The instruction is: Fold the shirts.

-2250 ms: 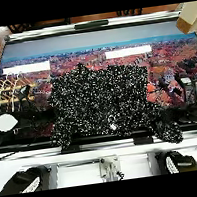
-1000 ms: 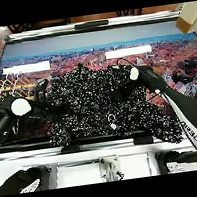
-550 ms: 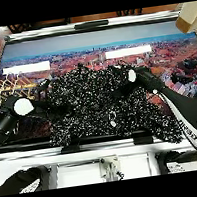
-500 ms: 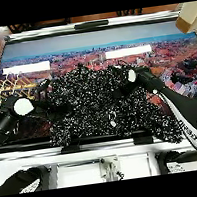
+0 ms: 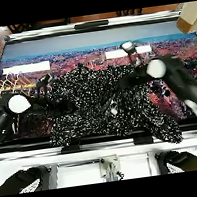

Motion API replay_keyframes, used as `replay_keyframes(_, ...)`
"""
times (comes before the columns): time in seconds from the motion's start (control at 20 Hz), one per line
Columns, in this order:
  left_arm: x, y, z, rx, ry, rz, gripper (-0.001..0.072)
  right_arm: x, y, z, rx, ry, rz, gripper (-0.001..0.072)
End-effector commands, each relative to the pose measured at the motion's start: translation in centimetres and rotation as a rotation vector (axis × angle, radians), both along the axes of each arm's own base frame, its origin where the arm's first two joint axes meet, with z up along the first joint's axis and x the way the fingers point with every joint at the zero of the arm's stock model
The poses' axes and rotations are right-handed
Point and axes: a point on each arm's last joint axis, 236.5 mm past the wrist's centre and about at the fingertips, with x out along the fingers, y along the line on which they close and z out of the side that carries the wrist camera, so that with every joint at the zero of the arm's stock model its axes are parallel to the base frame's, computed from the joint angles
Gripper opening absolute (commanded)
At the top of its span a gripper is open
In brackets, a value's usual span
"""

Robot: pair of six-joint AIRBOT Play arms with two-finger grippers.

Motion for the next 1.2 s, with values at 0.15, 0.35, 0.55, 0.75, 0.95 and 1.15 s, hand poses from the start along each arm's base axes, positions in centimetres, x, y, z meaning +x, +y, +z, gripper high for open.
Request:
replay_keyframes(0.15, 0.8, -2.3, 4.6, -0.104, -0.087, -0.066, 0.0618, -11.1, 0.5, 10.6, 0.215, -0.041, 0.077, 0.0059)
replay_keyframes(0.35, -2.0, -4.6, 2.9, -0.121, -0.028, -0.129, 0.0617, -14.1, 0.2, 9.8, 0.205, 0.066, 0.090, 0.0058)
replay_keyframes(0.55, -5.2, -10.2, 0.2, -0.211, -0.032, -0.138, 0.0614, -13.6, 0.1, 9.5, 0.197, 0.063, 0.080, 0.0058)
replay_keyframes(0.75, -7.4, -12.6, -3.8, -0.231, -0.004, -0.083, 0.0610, -13.4, 0.0, 9.3, 0.192, 0.065, 0.075, 0.0059)
replay_keyframes(0.95, -5.0, -13.5, -5.0, -0.284, -0.089, 0.022, 0.0596, -13.4, 0.0, 9.3, 0.199, 0.074, 0.063, 0.0059)
replay_keyframes(1.15, -4.7, -14.6, -8.9, -0.274, 0.005, 0.114, 0.0375, -13.4, 0.0, 9.3, 0.201, 0.076, 0.057, 0.0058)
